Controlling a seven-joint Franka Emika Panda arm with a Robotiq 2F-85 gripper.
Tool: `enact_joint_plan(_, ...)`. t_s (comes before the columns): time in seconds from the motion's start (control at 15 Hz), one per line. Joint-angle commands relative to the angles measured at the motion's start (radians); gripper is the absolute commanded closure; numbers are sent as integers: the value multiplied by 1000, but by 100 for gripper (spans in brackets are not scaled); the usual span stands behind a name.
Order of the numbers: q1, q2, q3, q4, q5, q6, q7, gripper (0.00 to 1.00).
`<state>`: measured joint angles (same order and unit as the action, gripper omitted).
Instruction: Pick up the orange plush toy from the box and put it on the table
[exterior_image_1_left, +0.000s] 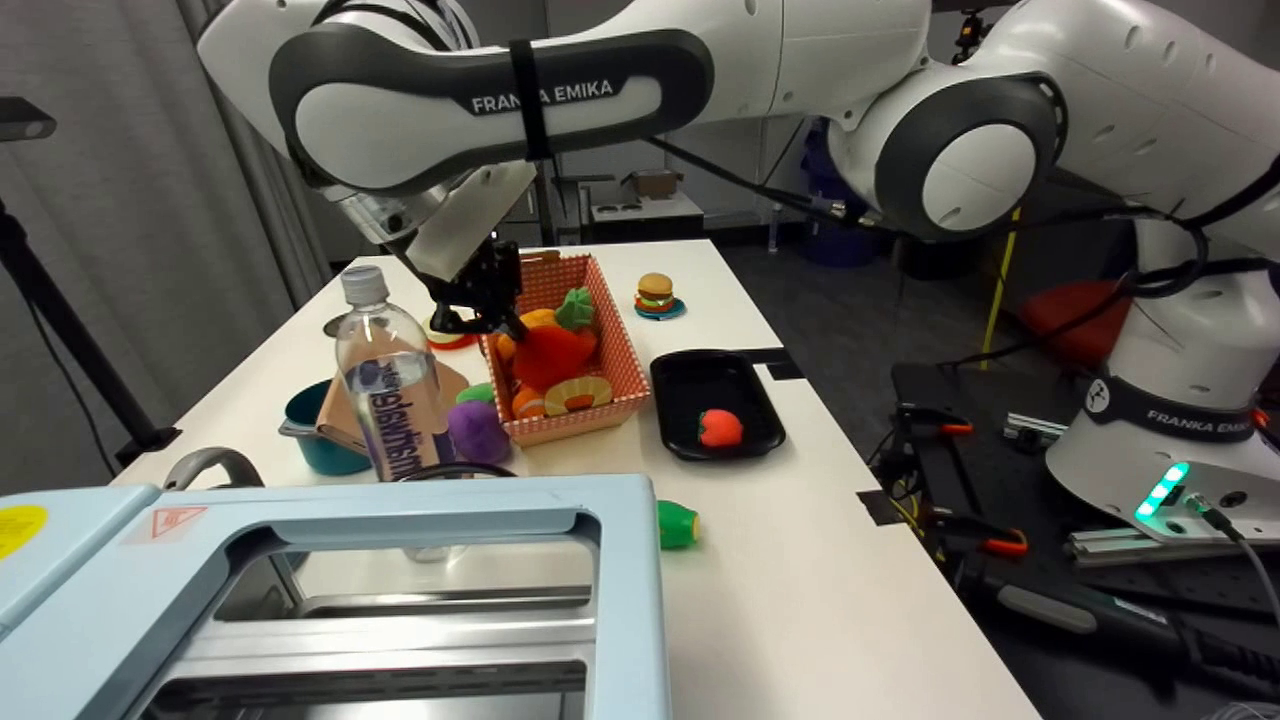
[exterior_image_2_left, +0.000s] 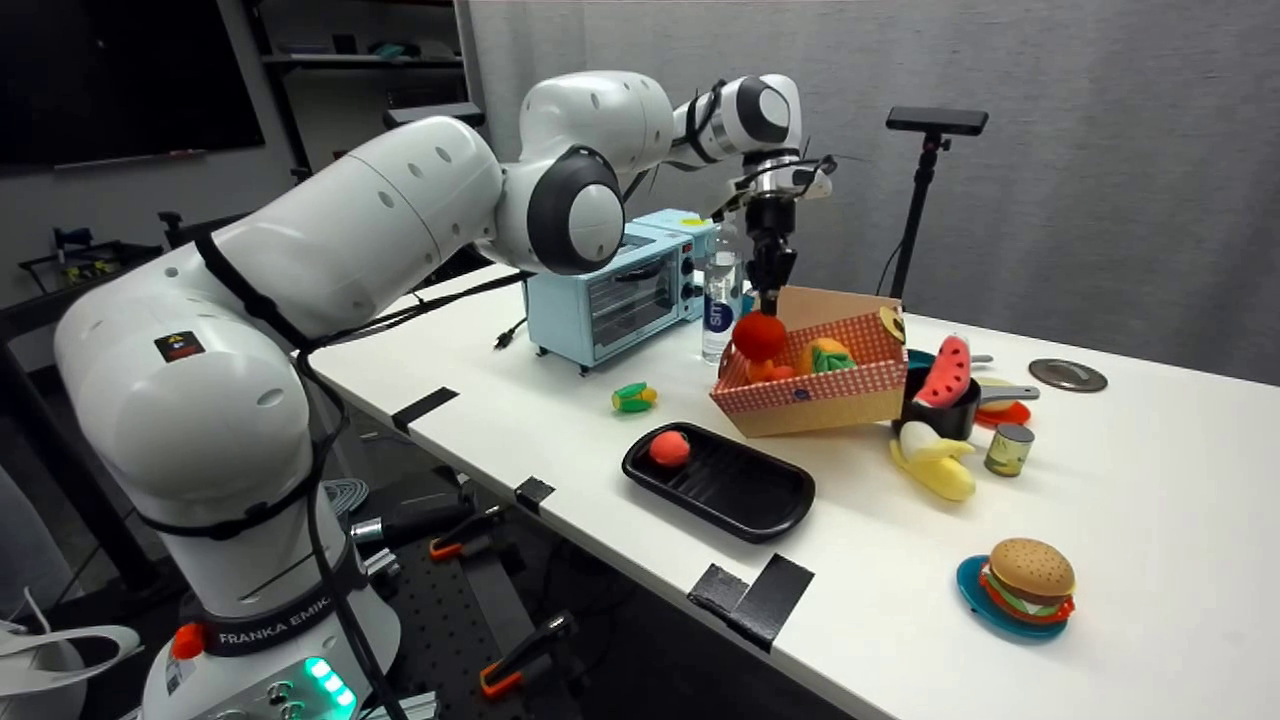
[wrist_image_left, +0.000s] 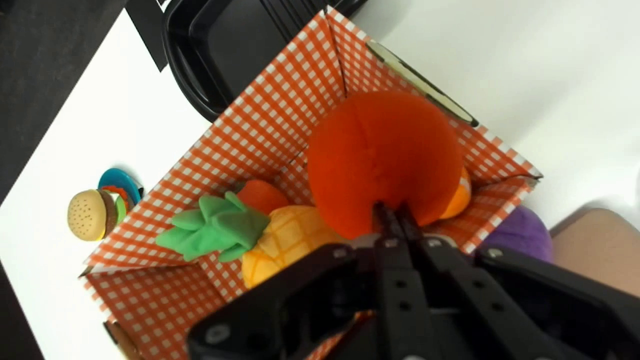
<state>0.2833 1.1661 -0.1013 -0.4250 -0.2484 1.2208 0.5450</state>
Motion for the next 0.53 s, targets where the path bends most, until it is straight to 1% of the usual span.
enact_joint_plan(0.0,37,-30,-23,0,11,15,45,99)
enact_joint_plan(0.33,77,-49,-18,0,12,-2,53,99)
enact_joint_plan(0.47,83,-46,-14,0,17,-7,52,99)
